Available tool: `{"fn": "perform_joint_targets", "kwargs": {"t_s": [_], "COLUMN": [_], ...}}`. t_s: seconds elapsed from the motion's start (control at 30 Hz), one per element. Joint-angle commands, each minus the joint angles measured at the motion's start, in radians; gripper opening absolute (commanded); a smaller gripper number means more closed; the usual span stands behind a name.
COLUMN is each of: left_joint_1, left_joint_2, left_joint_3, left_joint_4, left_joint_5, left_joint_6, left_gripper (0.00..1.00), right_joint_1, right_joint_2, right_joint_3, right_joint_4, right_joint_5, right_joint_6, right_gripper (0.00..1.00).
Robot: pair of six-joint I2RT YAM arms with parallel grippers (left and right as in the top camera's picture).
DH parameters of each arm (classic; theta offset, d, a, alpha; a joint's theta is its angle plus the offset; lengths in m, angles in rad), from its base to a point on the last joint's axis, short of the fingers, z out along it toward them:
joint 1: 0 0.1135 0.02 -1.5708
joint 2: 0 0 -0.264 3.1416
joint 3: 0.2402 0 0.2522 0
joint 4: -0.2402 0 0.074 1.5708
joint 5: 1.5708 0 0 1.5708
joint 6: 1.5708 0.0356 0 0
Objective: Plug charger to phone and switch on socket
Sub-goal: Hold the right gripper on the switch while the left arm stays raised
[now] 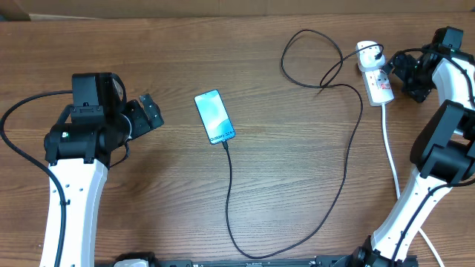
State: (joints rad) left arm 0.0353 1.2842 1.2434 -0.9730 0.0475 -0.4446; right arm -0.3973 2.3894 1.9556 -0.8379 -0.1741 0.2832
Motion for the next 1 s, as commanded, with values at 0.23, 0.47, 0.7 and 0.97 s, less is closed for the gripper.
{"fn": "perform_joint_targets", "kwargs": {"t_s": [0.23, 0.47, 0.7, 0.97], "left_joint_1": [0.005, 0.005, 0.005, 0.005], "left_joint_2": [0.005, 0.005, 0.005, 0.005], "left_joint_3": [0.003, 0.003, 0.003, 0.003], "left_joint_4": [0.002, 0.002, 0.002, 0.002], "left_joint_5": [-0.003, -0.003, -0.003, -0.003], "left_joint_6": [0.011, 0.011, 0.011, 0.011], "left_gripper": [1.00, 1.00, 1.00, 0.99], "right_joint_1": [0.005, 0.010, 0.018, 0.015], "right_joint_2": [0.021, 0.053, 0.056, 0.053], "right_joint_3": [-0.026, -0.026, -0.026, -0.020], "right_joint_4": [-0.005, -0.017, -0.023, -0.010], "right_joint_5": [-0.007, -0.013, -0.011, -0.011], "right_joint_6": [-0.003, -0.027, -0.048, -0.048], "right_gripper": [1.00, 1.00, 1.00, 1.00]}}
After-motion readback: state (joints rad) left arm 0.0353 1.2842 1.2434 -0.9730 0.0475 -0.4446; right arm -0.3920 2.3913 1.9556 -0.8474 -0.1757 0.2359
